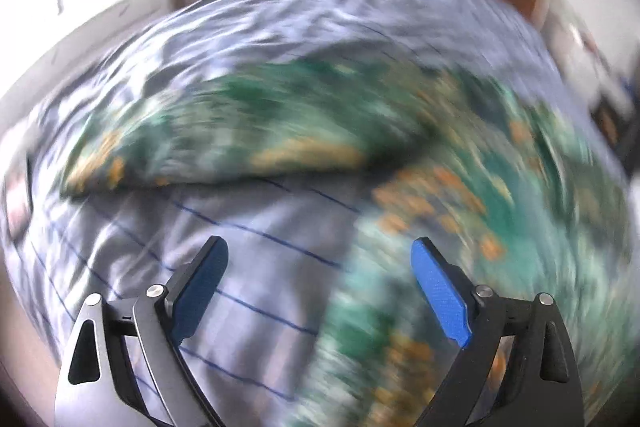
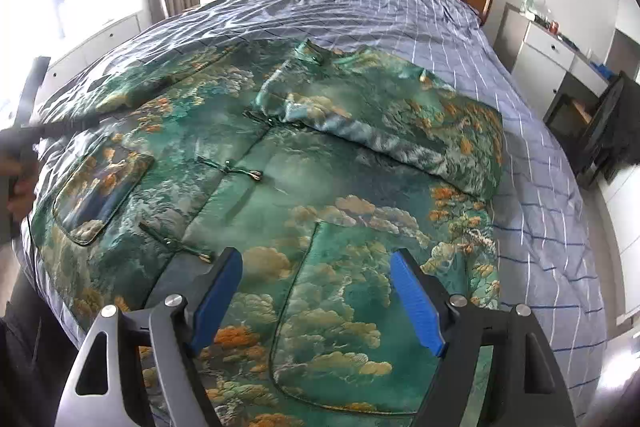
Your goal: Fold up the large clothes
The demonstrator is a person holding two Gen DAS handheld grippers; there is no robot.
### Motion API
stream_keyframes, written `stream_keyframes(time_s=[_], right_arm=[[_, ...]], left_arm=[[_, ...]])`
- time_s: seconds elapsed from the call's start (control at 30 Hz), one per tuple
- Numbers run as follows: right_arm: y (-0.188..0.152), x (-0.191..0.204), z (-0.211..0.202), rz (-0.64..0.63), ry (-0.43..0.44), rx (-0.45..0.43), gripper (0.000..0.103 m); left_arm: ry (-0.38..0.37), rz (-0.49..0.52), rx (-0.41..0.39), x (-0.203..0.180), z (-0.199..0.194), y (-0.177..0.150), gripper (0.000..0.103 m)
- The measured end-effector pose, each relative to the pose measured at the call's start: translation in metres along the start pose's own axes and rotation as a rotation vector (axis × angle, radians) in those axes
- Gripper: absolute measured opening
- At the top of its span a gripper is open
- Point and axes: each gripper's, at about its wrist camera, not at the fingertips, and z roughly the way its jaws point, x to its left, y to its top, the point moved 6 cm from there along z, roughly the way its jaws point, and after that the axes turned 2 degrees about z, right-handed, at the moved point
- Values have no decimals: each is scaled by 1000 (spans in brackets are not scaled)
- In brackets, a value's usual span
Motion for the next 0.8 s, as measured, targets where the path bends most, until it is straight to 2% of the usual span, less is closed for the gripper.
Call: stream_keyframes(time_s=[0.13, 0.27, 0.4, 0.53, 0.63, 0.7, 0.77, 0.8], right_arm=[[4, 9, -10, -26, -1, -19, 78], [4, 18, -14, -52, -13, -15, 78], [3, 30, -19, -80, -10, -12, 78], [0, 43, -22, -105, 0, -4, 78], [-3, 52, -23, -130, 4, 3, 78], [-5, 56, -21, -136, 13, 9, 78], [-6, 60, -19, -133, 26, 17, 78], [-6, 61, -18, -131, 31, 19, 78]], left_arm=[[-84, -346, 38, 77, 26, 16, 94], [-115, -600, 67, 129, 61, 21, 94], [-116, -761, 49, 164, 82, 31, 94], [-70, -789, 42, 177, 91, 41, 90], [-32, -756, 24, 182, 89, 46, 71], [-2, -730, 15, 183, 86, 44, 36], [6, -698, -1, 183, 83, 46, 16], [12, -677, -9, 181, 81, 48, 13]])
